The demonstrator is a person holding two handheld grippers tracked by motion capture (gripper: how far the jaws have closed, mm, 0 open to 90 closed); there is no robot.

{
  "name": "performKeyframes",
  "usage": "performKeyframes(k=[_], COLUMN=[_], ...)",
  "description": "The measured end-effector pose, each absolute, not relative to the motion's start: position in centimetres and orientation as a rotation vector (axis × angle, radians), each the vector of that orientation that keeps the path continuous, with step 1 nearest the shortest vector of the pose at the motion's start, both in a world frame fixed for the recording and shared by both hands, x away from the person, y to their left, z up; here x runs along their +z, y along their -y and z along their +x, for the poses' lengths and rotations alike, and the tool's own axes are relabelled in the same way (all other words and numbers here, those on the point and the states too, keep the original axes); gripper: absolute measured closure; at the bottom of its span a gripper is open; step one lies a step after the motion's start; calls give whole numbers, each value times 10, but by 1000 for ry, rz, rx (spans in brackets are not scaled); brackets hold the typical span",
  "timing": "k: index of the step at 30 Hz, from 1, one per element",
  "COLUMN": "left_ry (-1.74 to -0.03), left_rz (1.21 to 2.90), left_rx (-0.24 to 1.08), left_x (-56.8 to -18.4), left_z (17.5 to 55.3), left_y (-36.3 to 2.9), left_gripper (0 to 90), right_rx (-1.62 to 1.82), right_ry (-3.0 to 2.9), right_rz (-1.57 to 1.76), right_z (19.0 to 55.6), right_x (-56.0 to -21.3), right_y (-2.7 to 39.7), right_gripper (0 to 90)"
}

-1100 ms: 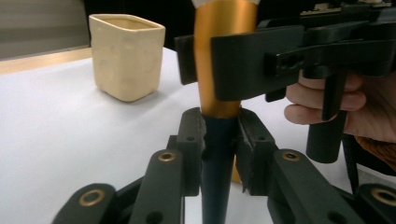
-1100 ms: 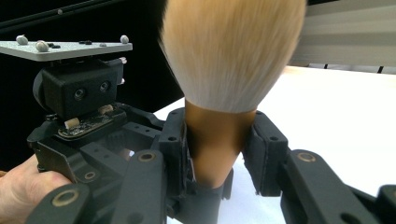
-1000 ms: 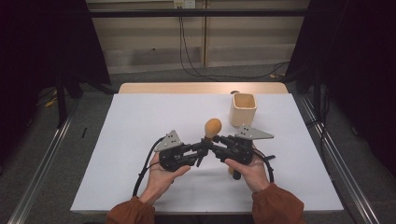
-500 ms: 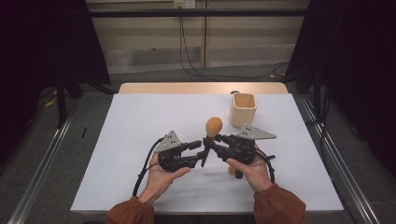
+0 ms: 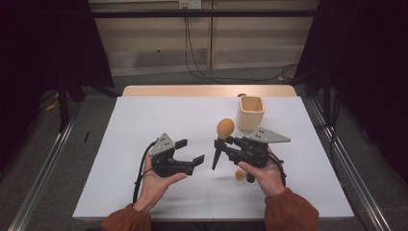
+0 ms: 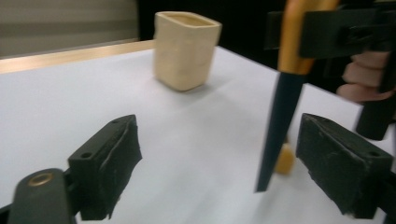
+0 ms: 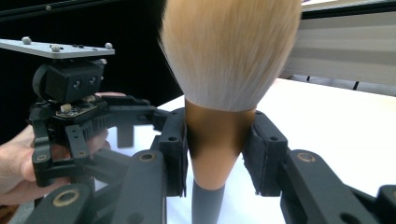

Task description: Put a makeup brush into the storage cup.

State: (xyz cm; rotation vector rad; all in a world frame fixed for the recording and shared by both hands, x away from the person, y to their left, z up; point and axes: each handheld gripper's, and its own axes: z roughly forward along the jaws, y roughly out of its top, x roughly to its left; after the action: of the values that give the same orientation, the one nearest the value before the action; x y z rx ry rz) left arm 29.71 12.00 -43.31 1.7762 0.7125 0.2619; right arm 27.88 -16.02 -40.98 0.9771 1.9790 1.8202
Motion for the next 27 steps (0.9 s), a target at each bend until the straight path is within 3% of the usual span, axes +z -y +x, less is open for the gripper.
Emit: performKeyframes(k=[9,27], left_ry=[-776,-818], left_rz=[1746,1702], left_rx=[306,405], left_x=[-431,-431], left_z=[294,275], left_y=[-151,-202], left_gripper=[21,34], right_rx=[1812,1739], right_ry=[-1935,-1839], right_rz=[986,1053], right_z=[279,284], right_x=[-403,-389], right_y=[171,201], right_gripper=[637,637])
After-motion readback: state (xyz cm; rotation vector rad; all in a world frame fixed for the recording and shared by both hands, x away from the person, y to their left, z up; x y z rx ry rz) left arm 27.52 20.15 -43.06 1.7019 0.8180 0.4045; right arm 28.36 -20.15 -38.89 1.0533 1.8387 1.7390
